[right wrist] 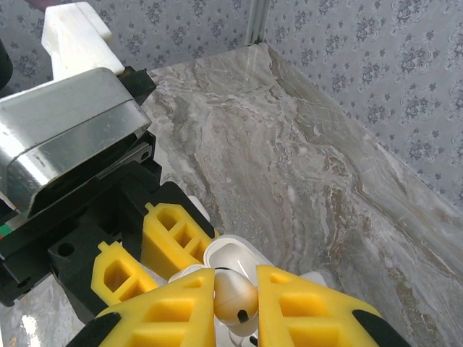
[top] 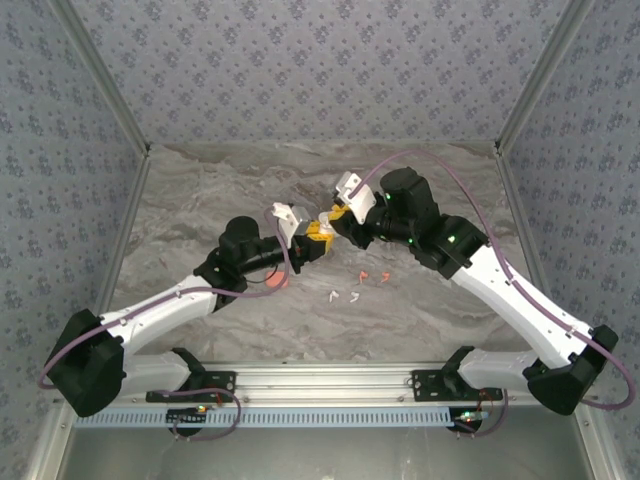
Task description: Insert the wireless bluetooth earbuds into the charging case
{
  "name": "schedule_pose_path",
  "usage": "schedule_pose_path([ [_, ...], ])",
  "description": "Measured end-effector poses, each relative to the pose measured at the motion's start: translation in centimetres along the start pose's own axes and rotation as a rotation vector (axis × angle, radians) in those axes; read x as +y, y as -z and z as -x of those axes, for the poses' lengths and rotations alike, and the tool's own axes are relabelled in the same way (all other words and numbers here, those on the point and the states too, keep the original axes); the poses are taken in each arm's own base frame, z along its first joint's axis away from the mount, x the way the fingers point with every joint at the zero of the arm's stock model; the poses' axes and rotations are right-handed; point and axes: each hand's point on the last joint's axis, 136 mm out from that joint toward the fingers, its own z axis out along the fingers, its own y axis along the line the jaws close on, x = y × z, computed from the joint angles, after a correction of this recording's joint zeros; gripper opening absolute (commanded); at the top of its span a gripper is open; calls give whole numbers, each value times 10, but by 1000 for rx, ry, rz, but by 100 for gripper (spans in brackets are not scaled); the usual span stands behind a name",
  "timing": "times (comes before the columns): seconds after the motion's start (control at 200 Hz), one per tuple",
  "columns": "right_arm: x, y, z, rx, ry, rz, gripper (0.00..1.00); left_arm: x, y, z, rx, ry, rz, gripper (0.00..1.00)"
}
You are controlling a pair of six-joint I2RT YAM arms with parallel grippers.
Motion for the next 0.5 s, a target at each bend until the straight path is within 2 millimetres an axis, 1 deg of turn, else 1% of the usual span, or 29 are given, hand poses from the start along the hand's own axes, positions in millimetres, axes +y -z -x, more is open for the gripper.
schedule_pose_path([
  [0.33, 3, -11, -9, 37, 8, 12, 19, -1, 0, 0, 1, 0, -4, 4],
  [0.5, 2, -14, -11, 46, 7, 11, 19, -1, 0, 0, 1, 0, -5, 4],
])
